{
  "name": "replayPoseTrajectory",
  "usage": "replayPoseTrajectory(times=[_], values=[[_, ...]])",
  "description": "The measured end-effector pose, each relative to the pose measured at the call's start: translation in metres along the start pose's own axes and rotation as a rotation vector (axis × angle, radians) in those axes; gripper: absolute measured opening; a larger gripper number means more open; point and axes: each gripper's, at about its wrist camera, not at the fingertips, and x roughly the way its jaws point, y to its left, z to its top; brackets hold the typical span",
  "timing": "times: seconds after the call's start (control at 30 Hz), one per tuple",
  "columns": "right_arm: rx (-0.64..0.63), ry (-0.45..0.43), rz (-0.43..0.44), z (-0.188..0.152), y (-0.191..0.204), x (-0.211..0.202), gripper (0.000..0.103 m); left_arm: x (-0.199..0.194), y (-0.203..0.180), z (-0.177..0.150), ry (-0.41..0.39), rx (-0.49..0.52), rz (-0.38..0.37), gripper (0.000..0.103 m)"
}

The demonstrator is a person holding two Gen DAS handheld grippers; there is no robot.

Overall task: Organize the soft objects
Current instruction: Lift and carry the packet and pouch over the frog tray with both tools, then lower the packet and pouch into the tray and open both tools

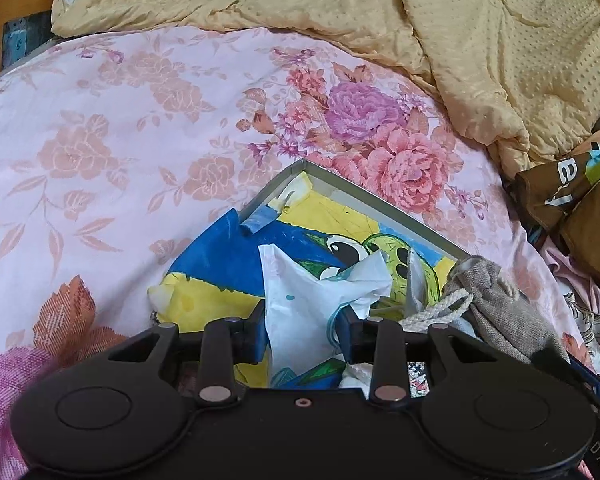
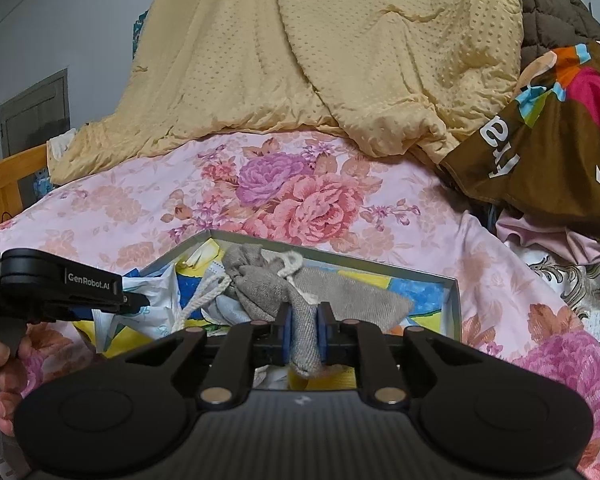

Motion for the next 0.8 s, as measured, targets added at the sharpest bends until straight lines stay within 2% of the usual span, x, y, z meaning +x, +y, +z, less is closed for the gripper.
replayPoseTrajectory(times=[0.33, 0.43, 0.67, 0.8], values=[[0.013, 0.008, 0.007, 0.0, -0.002, 0.0, 0.019, -0.002, -0.004, -0.002, 0.004, 0.025, 0.001, 0.038], [0.026, 0.013, 0.012, 0.0, -0.004, 0.0, 0.023, -0.003, -0.006, -0.003, 0.01, 0.043, 0.0, 0.042], [0.046, 0.004, 0.019, 0.003, -0.005, -0.005, 0.03, -0.01, -0.008, -0.006, 0.001, 0.06, 0.008, 0.062], [0.071, -0.006, 0.029, 0.005, -0.008, -0.01, 0.048, -0.02, -0.009, -0.009, -0.016, 0.079, 0.01, 0.074]])
